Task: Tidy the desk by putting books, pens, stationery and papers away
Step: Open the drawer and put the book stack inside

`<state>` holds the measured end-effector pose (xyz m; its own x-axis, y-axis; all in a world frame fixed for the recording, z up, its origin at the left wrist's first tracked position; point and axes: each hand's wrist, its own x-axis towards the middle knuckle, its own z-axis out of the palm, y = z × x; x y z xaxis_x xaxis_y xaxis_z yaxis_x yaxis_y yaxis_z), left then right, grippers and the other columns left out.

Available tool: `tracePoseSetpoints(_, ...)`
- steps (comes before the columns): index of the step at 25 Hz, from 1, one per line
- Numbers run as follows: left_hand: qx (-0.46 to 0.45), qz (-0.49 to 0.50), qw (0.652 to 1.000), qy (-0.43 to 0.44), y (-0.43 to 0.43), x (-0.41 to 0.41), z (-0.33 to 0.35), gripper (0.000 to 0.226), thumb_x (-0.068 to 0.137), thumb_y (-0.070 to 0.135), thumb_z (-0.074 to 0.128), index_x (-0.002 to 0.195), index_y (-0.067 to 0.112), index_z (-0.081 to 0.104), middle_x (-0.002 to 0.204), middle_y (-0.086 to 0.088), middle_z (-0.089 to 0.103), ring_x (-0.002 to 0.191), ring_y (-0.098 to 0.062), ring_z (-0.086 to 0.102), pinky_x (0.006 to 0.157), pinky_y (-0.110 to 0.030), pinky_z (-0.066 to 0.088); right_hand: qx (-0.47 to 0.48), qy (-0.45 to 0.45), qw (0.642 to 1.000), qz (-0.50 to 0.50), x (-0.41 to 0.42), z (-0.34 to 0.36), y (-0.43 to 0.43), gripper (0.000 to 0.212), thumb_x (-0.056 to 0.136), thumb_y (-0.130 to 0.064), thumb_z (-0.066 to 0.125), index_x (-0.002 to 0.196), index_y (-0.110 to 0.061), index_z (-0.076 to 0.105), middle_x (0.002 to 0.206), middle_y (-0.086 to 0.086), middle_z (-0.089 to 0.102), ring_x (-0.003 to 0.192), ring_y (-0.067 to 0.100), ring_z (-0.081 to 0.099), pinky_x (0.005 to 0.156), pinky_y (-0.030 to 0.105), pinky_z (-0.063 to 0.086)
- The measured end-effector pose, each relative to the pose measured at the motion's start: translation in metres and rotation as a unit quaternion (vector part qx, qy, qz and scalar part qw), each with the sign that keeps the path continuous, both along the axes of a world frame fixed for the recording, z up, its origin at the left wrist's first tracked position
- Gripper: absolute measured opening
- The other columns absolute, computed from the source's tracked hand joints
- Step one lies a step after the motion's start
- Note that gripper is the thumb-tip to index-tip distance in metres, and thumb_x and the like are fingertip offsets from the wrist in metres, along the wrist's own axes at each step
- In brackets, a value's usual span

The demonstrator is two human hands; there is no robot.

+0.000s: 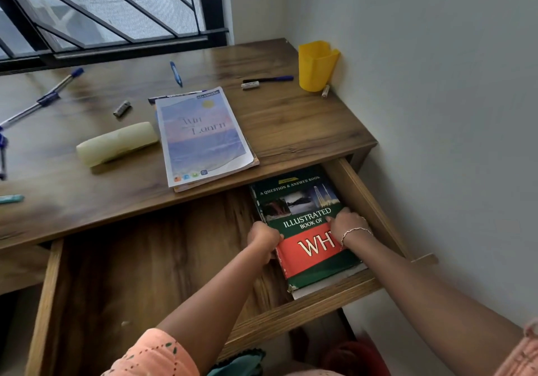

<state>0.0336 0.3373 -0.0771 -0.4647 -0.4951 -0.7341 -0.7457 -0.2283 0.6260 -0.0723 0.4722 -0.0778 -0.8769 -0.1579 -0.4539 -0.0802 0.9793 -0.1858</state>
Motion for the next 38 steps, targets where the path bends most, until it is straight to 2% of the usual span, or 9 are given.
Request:
tracePoseSetpoints(4, -0.162, -0.162, 0.973, -0.038, -0.005, 0.005, 0.007, 0.024, 0.083, 0.021, 0.070, 0.096, 0.011, 0.053, 0.104, -0.009, 0.063, 0.096, -0.027, 0.065, 0.075, -0.034, 0.056, 0.042, 0.037, 0.998, 0.042, 0.007, -0.004, 0.001, 0.055, 0.097, -0.039, 0.038, 0.135, 0.002, 0.034, 0.140, 0.023, 0.036, 0.128, 0.036, 0.040, 0.099, 0.042, 0.040)
tracePoseSetpoints(10, -0.308, -0.279, 0.908, -0.045, -0.002, 0.012, -0.001, 0.038, 0.087, 0.031, 0.064, 0.118, 0.011, 0.054, 0.117, -0.007, 0.063, 0.105, -0.023, 0.061, 0.083, -0.032, 0.049, 0.065, 0.111, 0.985, 0.113, 0.017, 0.003, -0.001, 0.050, 0.096, -0.034, 0.043, 0.131, 0.001, 0.039, 0.132, 0.017, 0.039, 0.122, 0.030, 0.042, 0.094, 0.037, 0.044)
tracePoseSetpoints(14, -0.514, -0.261, 0.816, 0.031, 0.003, 0.015, 0.005, 0.047, 0.089, 0.026, 0.057, 0.128, 0.007, 0.037, 0.122, -0.011, 0.053, 0.110, -0.026, 0.051, 0.081, -0.033, 0.049, 0.022, 0.283, 0.936, 0.209, 0.027, 0.016, -0.005, 0.055, 0.081, -0.019, 0.067, 0.128, 0.002, 0.048, 0.125, 0.022, 0.052, 0.120, 0.036, 0.048, 0.098, 0.042, 0.046)
tracePoseSetpoints(17, -0.629, -0.250, 0.720, 0.156, 0.000, 0.015, 0.018, 0.067, 0.065, 0.033, 0.078, 0.118, 0.009, 0.044, 0.102, -0.007, 0.061, 0.093, -0.024, 0.058, 0.069, -0.032, 0.053, -0.026, 0.365, 0.895, 0.254, 0.026, 0.023, -0.012, 0.066, 0.059, -0.014, 0.083, 0.118, 0.003, 0.058, 0.115, 0.026, 0.060, 0.112, 0.042, 0.056, 0.090, 0.049, 0.050)
tracePoseSetpoints(21, -0.677, -0.262, 0.668, 0.164, -0.017, 0.013, 0.038, 0.077, 0.061, 0.042, 0.079, 0.123, 0.008, 0.047, 0.122, -0.015, 0.060, 0.121, -0.037, 0.053, 0.097, -0.047, 0.045, -0.031, 0.392, 0.867, 0.307, 0.021, 0.032, -0.032, 0.083, 0.063, -0.023, 0.082, 0.131, -0.002, 0.039, 0.131, 0.028, 0.050, 0.123, 0.042, 0.047, 0.101, 0.049, 0.036)
tracePoseSetpoints(24, -0.664, -0.250, 0.697, 0.107, -0.040, 0.020, 0.054, 0.078, 0.073, 0.050, 0.071, 0.133, 0.005, 0.047, 0.140, -0.022, 0.045, 0.135, -0.038, 0.036, 0.108, -0.051, 0.026, -0.034, 0.378, 0.866, 0.324, 0.018, 0.043, -0.051, 0.087, 0.065, -0.027, 0.081, 0.133, -0.002, 0.034, 0.134, 0.029, 0.047, 0.125, 0.041, 0.046, 0.102, 0.049, 0.034)
tracePoseSetpoints(28, -0.570, -0.188, 0.794, 0.092, -0.081, 0.041, 0.069, 0.079, 0.093, 0.050, 0.042, 0.150, 0.009, 0.006, 0.157, -0.016, -0.004, 0.146, -0.030, -0.011, 0.117, -0.040, -0.007, -0.072, 0.353, 0.872, 0.332, 0.020, 0.058, -0.085, 0.076, 0.068, -0.023, 0.080, 0.130, 0.006, 0.047, 0.132, 0.031, 0.048, 0.121, 0.043, 0.050, 0.098, 0.051, 0.040)
tracePoseSetpoints(33, -0.443, -0.057, 0.891, 0.087, -0.127, 0.055, 0.083, 0.081, 0.092, 0.047, 0.048, 0.149, 0.006, 0.008, 0.156, -0.018, 0.004, 0.146, -0.031, 0.000, 0.119, -0.040, 0.010, -0.149, 0.273, 0.903, 0.297, 0.028, 0.076, -0.127, 0.060, 0.097, -0.029, 0.042, 0.146, -0.003, 0.019, 0.154, 0.018, 0.016, 0.143, 0.031, 0.018, 0.111, 0.040, 0.029)
tracePoseSetpoints(38, -0.321, 0.090, 0.941, 0.062, -0.165, 0.039, 0.089, 0.064, 0.092, 0.042, 0.052, 0.135, -0.002, 0.034, 0.139, -0.022, 0.039, 0.130, -0.035, 0.037, 0.107, -0.039, 0.034, -0.211, 0.153, 0.947, 0.190, 0.009, 0.087, -0.172, 0.054, 0.098, -0.030, 0.040, 0.142, -0.002, 0.027, 0.146, 0.019, 0.032, 0.135, 0.031, 0.031, 0.107, 0.036, 0.027)
